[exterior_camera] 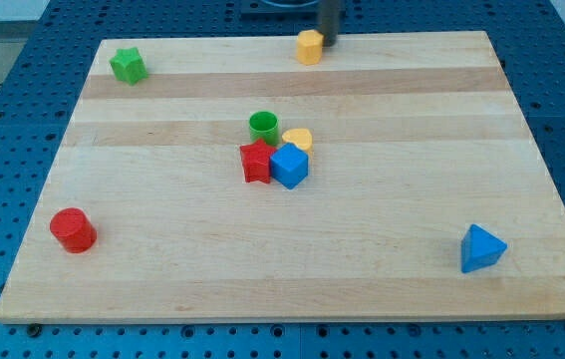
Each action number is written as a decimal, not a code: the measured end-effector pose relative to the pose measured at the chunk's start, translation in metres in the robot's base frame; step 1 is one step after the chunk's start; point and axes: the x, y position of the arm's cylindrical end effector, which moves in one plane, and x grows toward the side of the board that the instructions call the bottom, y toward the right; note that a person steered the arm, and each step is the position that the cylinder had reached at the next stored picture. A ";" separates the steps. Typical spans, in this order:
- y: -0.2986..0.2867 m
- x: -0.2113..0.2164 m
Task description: Move the green star above the green circle
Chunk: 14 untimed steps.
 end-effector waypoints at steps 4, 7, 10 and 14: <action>-0.259 0.005; -0.234 0.086; -0.181 0.095; -0.097 0.129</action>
